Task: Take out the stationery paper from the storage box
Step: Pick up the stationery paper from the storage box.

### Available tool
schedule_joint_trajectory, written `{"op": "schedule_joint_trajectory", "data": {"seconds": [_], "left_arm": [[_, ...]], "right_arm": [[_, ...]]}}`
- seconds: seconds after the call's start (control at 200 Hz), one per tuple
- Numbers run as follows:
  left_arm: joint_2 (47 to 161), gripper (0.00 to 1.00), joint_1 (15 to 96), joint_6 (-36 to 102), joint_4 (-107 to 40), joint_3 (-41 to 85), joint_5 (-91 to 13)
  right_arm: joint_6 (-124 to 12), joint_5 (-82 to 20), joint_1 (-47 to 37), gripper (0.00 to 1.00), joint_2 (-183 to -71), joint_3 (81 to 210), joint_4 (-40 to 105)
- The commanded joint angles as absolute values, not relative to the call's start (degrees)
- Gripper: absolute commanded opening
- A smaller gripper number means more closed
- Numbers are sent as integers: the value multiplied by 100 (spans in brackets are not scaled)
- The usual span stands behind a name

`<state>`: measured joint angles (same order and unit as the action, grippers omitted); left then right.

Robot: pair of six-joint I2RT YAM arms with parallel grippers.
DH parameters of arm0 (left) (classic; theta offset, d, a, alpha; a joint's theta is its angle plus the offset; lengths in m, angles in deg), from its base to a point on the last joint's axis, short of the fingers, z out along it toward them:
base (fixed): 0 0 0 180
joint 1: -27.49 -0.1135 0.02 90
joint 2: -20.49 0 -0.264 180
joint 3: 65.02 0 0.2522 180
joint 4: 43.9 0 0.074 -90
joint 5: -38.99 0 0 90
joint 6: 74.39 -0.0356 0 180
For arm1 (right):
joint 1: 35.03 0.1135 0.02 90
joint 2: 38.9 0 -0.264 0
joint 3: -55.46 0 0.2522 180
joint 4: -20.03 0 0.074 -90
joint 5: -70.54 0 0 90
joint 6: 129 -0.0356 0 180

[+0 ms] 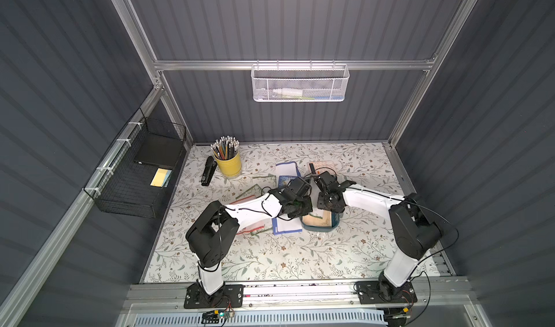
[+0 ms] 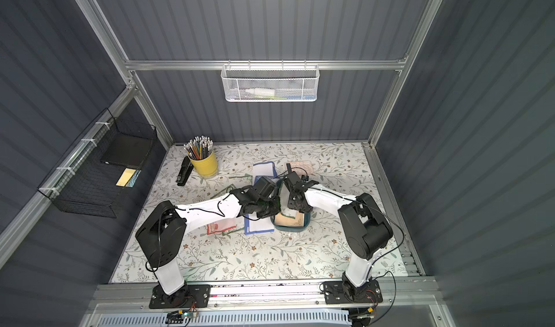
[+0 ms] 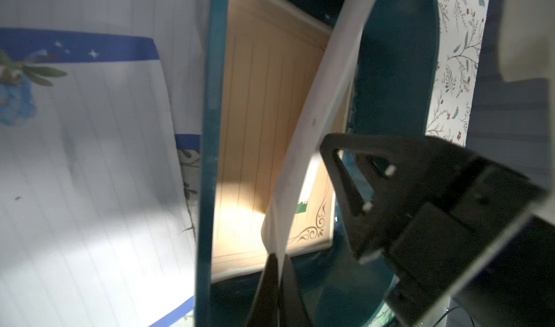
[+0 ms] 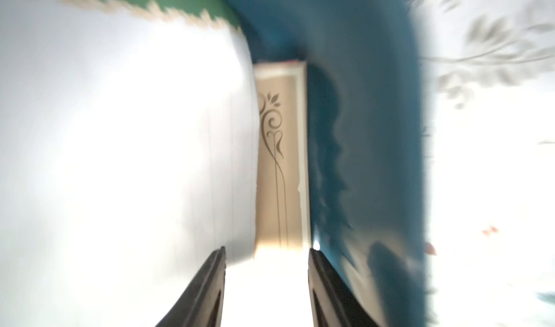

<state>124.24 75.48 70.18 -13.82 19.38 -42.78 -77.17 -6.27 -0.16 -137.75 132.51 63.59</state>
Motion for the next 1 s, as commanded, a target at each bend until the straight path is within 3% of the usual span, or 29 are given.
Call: {"op": "schedule_joint_trajectory", "data": {"seconds": [0.0, 0.12, 0.585, 0.995], "left_arm": [[12245, 0, 7583, 6828, -1446, 2117, -4394], [12219, 0, 7582, 6719, -1407, 2177, -4384], [11695, 0, 7533, 6371, -852, 2810, -5026], [10975, 0, 6660, 5984, -460, 2609, -5188]], "right_arm": [[-7837, -145, -30, 50, -13345, 13427, 6725], [-7844, 99, -44, 54, -12966, 13374, 6765], [-7855, 165, -133, 54, -12635, 13184, 6853], [-7959, 207, -143, 54, -12498, 13072, 6822]]}}
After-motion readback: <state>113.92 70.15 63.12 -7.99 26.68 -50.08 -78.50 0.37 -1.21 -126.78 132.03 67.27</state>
